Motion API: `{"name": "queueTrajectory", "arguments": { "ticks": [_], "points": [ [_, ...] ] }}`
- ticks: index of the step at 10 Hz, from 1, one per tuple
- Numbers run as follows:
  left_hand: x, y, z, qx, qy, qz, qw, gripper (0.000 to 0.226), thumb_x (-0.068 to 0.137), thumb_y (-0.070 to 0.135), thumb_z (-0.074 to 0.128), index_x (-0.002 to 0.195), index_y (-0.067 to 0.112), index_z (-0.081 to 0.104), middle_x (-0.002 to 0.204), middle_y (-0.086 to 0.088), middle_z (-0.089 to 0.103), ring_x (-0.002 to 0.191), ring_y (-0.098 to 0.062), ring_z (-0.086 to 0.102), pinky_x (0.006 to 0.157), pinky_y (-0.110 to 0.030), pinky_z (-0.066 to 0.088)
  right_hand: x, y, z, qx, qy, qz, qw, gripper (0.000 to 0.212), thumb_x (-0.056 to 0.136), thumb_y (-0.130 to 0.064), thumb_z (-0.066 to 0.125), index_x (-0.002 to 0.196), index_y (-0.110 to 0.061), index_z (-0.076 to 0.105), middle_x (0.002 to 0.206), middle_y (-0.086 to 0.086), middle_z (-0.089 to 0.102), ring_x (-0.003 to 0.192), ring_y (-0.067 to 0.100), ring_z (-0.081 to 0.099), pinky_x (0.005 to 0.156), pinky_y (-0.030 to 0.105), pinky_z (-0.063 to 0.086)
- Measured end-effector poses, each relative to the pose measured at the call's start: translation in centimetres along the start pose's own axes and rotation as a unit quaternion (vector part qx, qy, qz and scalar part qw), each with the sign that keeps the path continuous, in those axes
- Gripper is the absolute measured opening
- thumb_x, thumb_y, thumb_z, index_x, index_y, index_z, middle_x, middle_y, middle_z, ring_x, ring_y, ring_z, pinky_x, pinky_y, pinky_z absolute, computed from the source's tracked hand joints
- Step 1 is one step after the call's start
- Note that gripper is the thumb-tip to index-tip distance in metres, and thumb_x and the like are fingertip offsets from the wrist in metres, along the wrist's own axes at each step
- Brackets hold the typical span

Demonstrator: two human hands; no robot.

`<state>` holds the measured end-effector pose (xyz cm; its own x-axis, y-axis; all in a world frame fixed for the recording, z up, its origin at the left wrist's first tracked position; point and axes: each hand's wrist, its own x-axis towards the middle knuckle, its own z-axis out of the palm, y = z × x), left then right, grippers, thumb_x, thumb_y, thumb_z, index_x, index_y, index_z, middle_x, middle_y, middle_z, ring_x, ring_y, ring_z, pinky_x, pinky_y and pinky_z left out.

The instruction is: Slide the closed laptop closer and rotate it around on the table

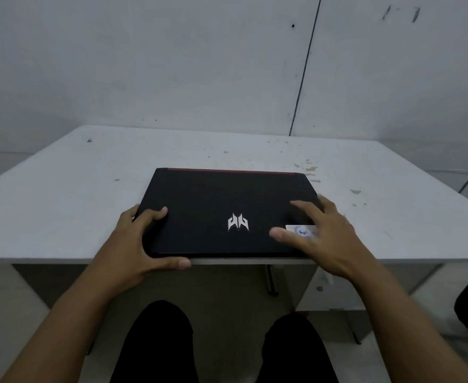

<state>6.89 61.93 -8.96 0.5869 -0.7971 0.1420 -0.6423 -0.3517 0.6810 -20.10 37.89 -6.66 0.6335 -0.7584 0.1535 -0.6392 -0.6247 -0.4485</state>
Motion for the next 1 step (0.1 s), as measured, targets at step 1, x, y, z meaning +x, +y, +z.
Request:
{"name": "queueTrajectory", "arguments": {
  "ticks": [1],
  "points": [
    [0.35, 1.0, -1.03, 0.012, -0.028, -0.028, 0.999, 0.135, 0.027, 0.093, 0.074, 0.147, 0.041, 0.043, 0.154, 0.006, 0.032, 0.133, -0.01, 0.041, 0.102, -0.031, 0.04, 1.36, -1.92, 0.65, -0.058, -0.051, -0.003, 0.997, 0.105, 0.061, -0.103, 0.028, 0.152, -0.048, 0.03, 0.168, 0.002, 0.012, 0.152, 0.028, 0.014, 0.118, 0.059, 0.012]
  ]
}}
